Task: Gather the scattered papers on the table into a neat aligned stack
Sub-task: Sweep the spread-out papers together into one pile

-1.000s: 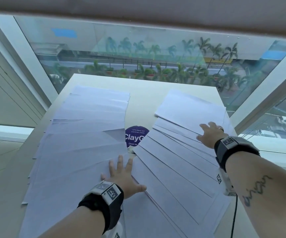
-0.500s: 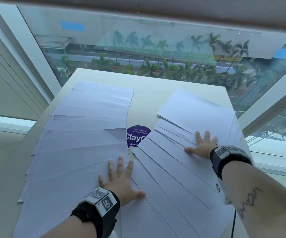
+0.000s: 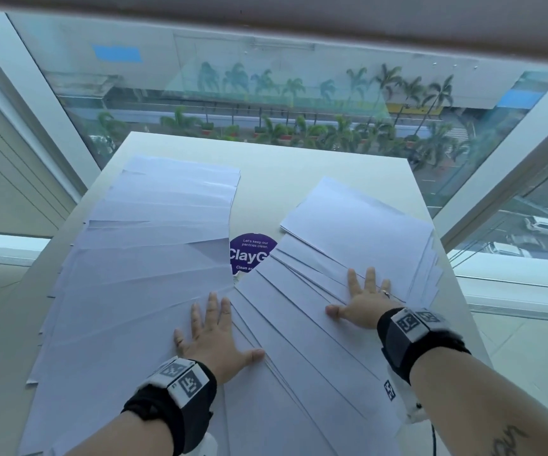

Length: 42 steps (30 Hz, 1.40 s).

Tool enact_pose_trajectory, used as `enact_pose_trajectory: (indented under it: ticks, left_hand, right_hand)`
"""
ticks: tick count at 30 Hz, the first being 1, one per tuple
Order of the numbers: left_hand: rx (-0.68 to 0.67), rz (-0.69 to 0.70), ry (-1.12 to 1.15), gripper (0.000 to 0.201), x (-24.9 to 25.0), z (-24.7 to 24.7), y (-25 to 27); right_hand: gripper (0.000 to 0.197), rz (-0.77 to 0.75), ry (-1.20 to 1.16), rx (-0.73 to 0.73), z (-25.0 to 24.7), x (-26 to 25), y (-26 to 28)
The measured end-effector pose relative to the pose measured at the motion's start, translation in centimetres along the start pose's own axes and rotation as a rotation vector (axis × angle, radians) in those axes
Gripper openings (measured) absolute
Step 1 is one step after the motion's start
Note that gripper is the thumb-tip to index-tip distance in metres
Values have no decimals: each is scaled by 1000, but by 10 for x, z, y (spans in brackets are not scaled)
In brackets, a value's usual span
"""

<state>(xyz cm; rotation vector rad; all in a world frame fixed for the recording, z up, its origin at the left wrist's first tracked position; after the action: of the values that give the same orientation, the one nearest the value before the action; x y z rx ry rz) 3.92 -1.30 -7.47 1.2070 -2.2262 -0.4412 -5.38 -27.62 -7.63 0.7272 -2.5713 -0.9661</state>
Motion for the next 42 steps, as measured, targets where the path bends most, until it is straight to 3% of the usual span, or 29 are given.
enact_pose_trajectory:
  ticks: [6, 10, 17, 29, 42]
  left_hand:
    - [252, -43, 228, 77, 3, -20, 20]
    - [250, -87, 437, 64, 4, -15, 26]
    - [232, -82, 490, 59, 8, -10, 19]
    - [354, -135, 596, 59, -4, -18, 15]
    - [369, -144, 545, 51, -21, -32, -4]
  right_hand:
    - [69, -7, -152, 216, -75, 11, -20]
    - [65, 53, -194, 258, -105, 29, -53]
    - [75, 87, -215, 285, -127, 44, -101]
    - [97, 24, -268, 381, -169, 39, -153]
    - [110, 143, -135, 356, -172, 41, -176]
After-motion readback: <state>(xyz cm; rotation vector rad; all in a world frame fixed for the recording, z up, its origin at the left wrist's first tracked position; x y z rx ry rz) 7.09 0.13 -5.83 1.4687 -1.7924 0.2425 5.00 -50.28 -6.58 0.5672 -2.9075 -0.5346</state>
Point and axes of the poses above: each hand's wrist, its own y-axis away from the middle knuckle, its own z-axis out of the palm, x = y × z, the point moved 7 cm from there along -y, towards the middle knuckle, and after that the axes turned 12 degrees about z, right-handed, at the moved point
